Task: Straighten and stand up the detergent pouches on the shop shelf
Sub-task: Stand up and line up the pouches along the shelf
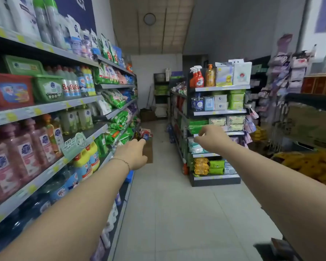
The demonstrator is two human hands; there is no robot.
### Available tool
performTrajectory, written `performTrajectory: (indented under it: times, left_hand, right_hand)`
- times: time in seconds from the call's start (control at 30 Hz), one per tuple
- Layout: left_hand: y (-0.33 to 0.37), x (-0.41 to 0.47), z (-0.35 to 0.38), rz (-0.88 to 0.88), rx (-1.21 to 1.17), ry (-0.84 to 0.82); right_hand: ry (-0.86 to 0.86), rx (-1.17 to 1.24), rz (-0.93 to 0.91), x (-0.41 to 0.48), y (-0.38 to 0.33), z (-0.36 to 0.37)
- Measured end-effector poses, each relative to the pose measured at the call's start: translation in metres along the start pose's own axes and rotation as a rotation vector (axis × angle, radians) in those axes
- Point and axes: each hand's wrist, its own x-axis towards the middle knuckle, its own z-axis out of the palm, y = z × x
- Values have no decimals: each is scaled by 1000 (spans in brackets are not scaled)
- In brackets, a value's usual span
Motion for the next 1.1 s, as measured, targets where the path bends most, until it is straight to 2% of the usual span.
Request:
performTrajectory:
  times: [0.2,0.5,1.1]
  left_hand:
    - [5,99,11,-40,56,-49]
    - [38,277,9,3,-57,44]
    - [7,485,87,-15,-33,-15]
  right_hand:
    - [-19,-41,-57,98,12,15]
    - [12,-199,-184,262,56,13]
    - [-54,-320,-299,466,72,104]
